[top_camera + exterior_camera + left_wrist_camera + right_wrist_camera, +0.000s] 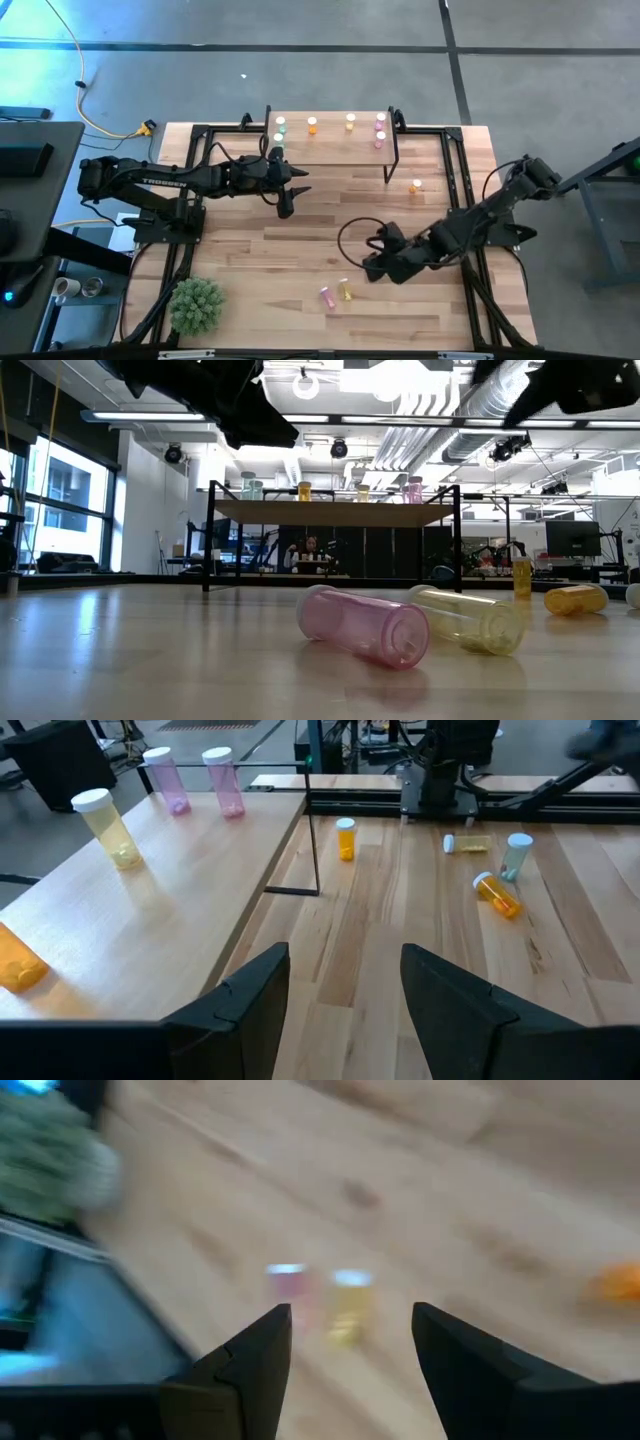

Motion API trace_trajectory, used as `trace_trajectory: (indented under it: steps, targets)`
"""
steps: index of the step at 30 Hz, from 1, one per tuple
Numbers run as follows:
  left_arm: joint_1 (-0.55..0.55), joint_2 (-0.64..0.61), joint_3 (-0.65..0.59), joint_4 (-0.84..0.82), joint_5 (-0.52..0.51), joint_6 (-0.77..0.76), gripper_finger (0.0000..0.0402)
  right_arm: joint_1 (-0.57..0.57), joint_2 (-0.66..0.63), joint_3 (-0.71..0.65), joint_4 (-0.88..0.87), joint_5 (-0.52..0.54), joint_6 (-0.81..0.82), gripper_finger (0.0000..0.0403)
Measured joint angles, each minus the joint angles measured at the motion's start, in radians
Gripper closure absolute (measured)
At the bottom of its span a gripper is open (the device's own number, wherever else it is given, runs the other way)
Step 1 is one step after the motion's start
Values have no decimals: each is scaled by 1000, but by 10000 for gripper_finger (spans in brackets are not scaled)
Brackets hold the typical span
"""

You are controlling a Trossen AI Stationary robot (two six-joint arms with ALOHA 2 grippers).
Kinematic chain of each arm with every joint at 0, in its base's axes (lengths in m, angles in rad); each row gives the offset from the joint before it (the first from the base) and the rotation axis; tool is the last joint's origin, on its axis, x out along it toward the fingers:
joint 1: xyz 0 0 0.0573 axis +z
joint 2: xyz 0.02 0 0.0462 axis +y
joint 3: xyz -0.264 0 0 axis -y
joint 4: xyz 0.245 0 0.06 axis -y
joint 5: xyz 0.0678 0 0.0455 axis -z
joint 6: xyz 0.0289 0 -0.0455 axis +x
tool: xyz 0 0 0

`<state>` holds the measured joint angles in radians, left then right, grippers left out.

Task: Pick and place medicine bottles onto shelf by color
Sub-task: Put the bottom orange pill bottle on the shelf aligned with the other orange pill bottle

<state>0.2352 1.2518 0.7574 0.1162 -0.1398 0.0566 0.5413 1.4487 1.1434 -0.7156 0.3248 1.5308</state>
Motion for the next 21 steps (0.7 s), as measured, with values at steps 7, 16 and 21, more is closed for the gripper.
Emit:
trace_trajectory:
  steps: [7, 16, 21]
  targets:
    - [0, 0, 0, 0, -2, 0, 220, -100, 0, 20, -263, -189, -331, 203]
    - [0, 0, 0, -11, -2, 0, 220, -190, 22, 19, -303, -221, -953, 203]
    - [0, 0, 0, -40, -2, 0, 220, -213, 94, 19, -288, -247, -1115, 203]
